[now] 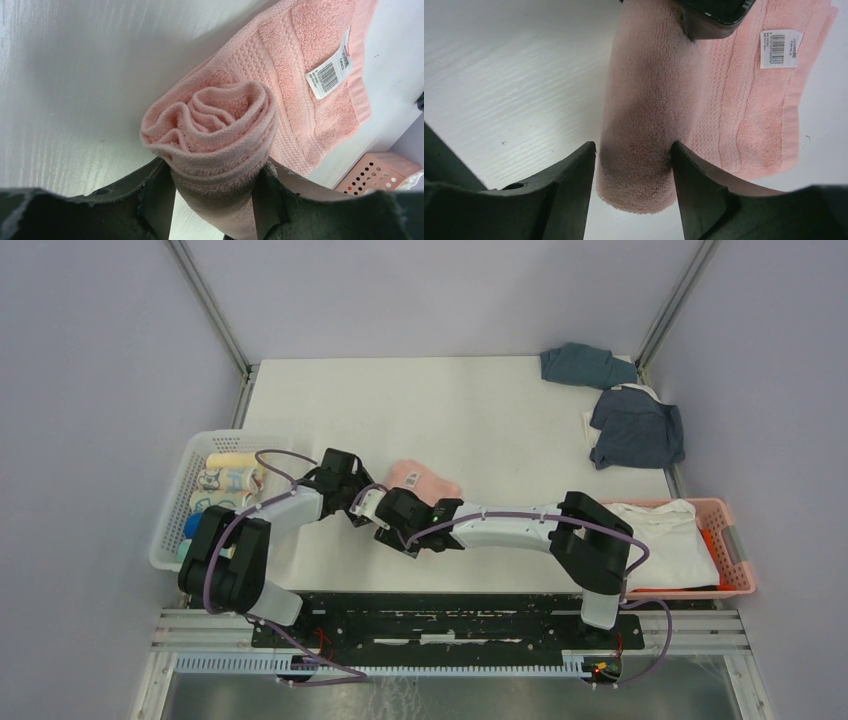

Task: Roll the towels
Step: Roll the towel at the center of the board.

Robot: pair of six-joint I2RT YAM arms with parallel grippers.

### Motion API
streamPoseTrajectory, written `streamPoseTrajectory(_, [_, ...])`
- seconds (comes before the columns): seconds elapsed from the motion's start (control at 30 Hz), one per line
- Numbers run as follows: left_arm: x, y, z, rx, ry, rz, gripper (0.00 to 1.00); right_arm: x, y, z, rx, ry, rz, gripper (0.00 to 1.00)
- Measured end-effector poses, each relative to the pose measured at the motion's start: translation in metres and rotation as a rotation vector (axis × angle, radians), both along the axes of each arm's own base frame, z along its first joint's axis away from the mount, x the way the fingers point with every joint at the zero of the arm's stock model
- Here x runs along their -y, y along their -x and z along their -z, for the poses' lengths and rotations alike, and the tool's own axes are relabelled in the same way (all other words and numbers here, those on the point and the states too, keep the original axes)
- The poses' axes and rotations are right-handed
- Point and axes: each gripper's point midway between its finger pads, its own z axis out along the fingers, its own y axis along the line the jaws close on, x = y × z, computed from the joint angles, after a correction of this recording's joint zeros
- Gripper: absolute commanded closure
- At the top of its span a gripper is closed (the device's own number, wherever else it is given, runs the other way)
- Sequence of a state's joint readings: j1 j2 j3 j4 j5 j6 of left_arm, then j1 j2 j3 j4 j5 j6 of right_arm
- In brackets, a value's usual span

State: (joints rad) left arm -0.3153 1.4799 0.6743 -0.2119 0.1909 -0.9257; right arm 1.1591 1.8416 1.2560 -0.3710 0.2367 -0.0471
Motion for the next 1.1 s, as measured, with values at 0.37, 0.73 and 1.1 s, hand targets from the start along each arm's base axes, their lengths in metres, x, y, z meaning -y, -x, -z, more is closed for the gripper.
streamPoseTrajectory(0.37, [0.005, -0.010, 0.001, 0.000, -0.005, 0.044, 0.36, 0.004, -0.012, 0.018, 0.072, 0.069, 0.005, 0.59])
streamPoseTrajectory(0.73, [-0.002, -0.012, -0.012, 0.015, -0.046, 0.033, 0.12, 0.009, -0.018, 0.017, -0.155, -0.113, 0.024, 0.75])
streamPoseTrajectory(1.1, [-0.020, -0.006, -0.063, 0.152, -0.044, -0.038, 0.10, -0.005, -0.010, 0.014, -0.715, -0.486, 0.015, 0.75])
